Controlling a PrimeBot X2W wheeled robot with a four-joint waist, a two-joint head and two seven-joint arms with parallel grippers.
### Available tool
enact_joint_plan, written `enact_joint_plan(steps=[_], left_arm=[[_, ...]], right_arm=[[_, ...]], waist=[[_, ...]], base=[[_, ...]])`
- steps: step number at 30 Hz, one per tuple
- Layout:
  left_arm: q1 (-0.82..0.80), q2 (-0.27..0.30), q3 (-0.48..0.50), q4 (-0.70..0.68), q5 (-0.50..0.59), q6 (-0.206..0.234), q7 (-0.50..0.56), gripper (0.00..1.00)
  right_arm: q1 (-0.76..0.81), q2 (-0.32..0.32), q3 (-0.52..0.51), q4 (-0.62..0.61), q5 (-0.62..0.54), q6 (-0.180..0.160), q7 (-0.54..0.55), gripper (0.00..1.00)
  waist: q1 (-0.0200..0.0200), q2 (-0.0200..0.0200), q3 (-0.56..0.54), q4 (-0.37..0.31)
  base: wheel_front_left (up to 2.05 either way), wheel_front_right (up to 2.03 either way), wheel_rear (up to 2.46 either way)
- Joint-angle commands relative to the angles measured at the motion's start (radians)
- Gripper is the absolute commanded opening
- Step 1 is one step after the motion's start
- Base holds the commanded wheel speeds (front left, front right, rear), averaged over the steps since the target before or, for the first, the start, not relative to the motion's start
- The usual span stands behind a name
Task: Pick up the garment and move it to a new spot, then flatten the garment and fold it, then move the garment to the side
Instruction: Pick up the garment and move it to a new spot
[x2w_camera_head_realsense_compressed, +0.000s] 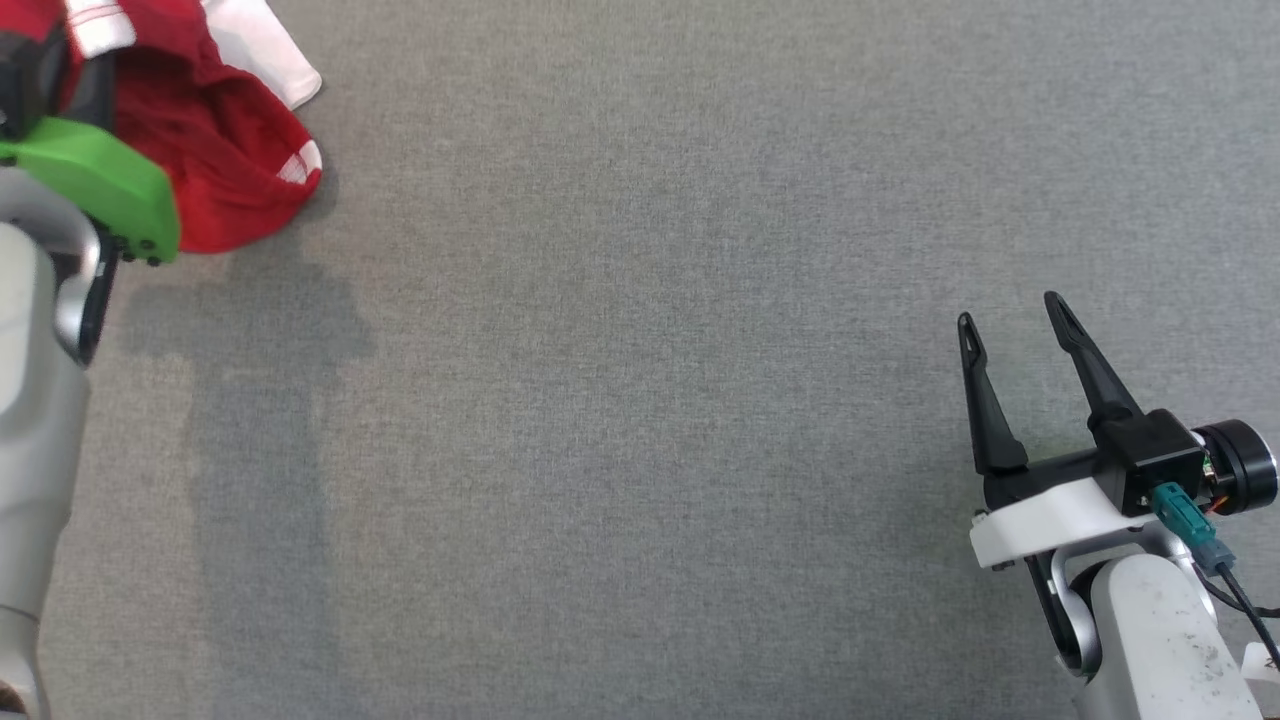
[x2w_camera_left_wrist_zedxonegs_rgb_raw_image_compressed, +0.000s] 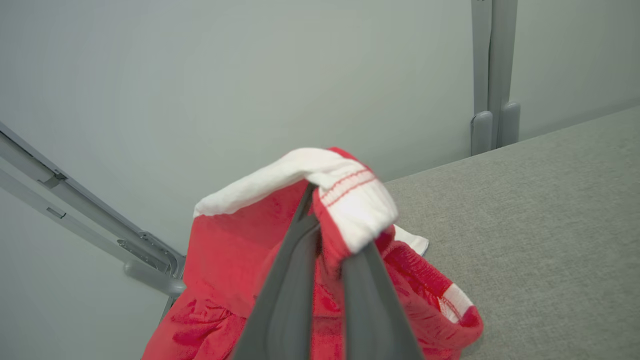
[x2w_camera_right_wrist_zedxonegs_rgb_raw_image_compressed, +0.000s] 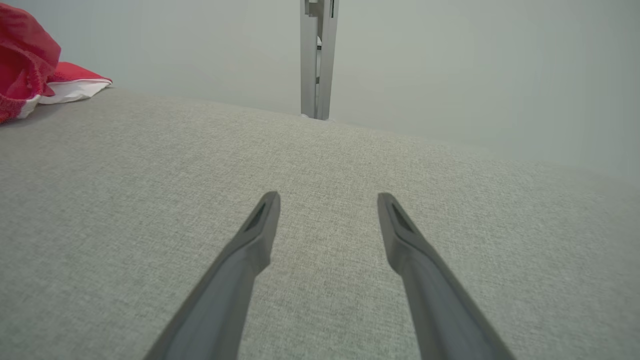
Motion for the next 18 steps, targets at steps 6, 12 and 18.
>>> enact_joint_plan(steps=[6, 12, 18], left_arm=[[0.029, -0.093, -0.070, -0.136, 0.007, -0.004, 0.074, 0.00], [0.075, -0.246, -0.139, -0.208, -0.023, -0.004, 0.109, 0.00], [0.096, -0.372, -0.202, -0.197, -0.063, -0.004, 0.084, 0.00]], right_arm=[[0.042, -0.004, -0.017, 0.021, 0.043, -0.001, -0.001, 1.00], [0.058, -0.004, -0.020, 0.030, 0.066, -0.001, -0.001, 1.00], [0.041, -0.004, -0.001, 0.028, 0.088, -0.001, -0.001, 1.00]], waist=[[-0.0001, -0.0001, -0.143, -0.062], [-0.0001, -0.0001, -0.169, -0.112], [-0.0001, -0.0001, -0.148, -0.177]], base=[[0.00, 0.00, 0.00], [0.00, 0.00, 0.00], [0.00, 0.00, 0.00]])
